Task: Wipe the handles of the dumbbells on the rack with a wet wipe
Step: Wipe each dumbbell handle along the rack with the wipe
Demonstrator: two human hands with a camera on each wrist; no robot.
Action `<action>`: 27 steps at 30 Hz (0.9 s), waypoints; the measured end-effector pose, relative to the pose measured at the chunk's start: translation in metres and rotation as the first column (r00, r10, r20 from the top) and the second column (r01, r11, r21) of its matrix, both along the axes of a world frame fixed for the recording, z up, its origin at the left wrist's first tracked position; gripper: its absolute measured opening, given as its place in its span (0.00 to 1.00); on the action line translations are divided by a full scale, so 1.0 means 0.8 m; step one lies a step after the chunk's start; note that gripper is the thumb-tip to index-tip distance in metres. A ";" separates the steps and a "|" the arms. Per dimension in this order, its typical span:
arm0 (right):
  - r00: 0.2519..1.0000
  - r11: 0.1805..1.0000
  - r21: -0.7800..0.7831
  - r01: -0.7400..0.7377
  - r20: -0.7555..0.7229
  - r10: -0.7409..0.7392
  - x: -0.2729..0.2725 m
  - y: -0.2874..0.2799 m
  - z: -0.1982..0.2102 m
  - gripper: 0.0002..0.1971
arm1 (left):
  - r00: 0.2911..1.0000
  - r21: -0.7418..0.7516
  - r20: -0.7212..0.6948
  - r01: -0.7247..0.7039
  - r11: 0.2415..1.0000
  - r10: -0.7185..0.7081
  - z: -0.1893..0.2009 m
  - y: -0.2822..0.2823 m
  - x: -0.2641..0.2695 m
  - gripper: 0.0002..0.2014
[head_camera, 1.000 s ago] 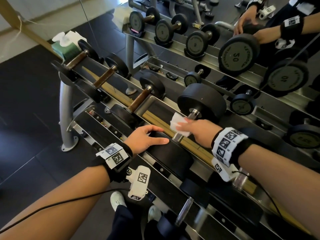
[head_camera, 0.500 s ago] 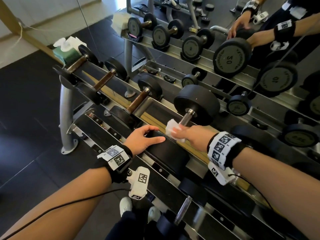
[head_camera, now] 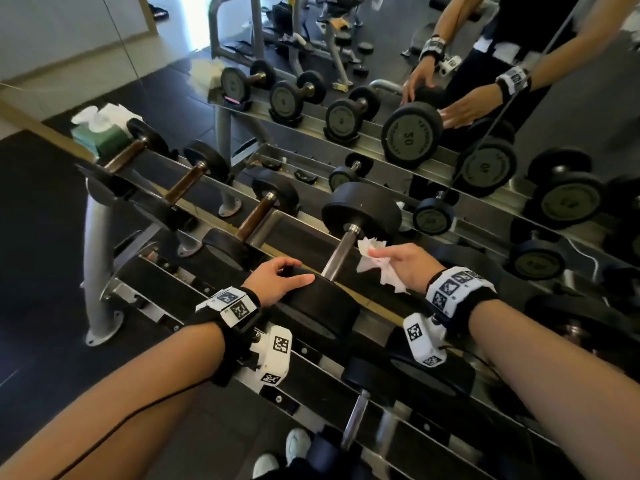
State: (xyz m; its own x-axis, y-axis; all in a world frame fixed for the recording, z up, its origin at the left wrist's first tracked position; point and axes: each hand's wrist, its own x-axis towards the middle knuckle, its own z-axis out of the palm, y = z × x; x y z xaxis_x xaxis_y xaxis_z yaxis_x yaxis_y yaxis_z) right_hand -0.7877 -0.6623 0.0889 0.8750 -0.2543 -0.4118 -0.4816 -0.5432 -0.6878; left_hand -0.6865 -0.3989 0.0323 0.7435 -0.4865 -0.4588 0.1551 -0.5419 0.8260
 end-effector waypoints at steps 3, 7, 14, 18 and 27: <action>0.965 0.957 0.212 0.199 0.126 -0.228 -0.030 -0.006 0.013 0.14 | 1.000 0.003 0.021 0.009 1.000 -0.009 0.003 -0.002 0.000 0.22; 0.930 0.889 0.354 0.291 0.114 -0.350 -0.076 -0.015 0.021 0.16 | 0.996 0.007 0.094 0.002 1.000 -0.002 0.015 -0.010 -0.005 0.23; 0.880 0.900 0.261 0.349 0.239 -0.410 -0.141 -0.035 0.000 0.15 | 0.845 -0.046 0.531 0.096 0.994 -0.057 0.045 -0.060 -0.061 0.15; 0.904 0.942 0.108 0.316 0.268 -0.334 -0.163 -0.067 0.001 0.14 | 0.824 -0.069 0.541 0.241 0.968 -0.166 0.046 -0.096 -0.107 0.15; 0.998 0.976 -0.216 -0.021 0.052 0.033 -0.178 -0.113 -0.005 0.17 | 0.871 0.065 0.344 0.351 0.934 -0.351 0.009 -0.159 -0.173 0.21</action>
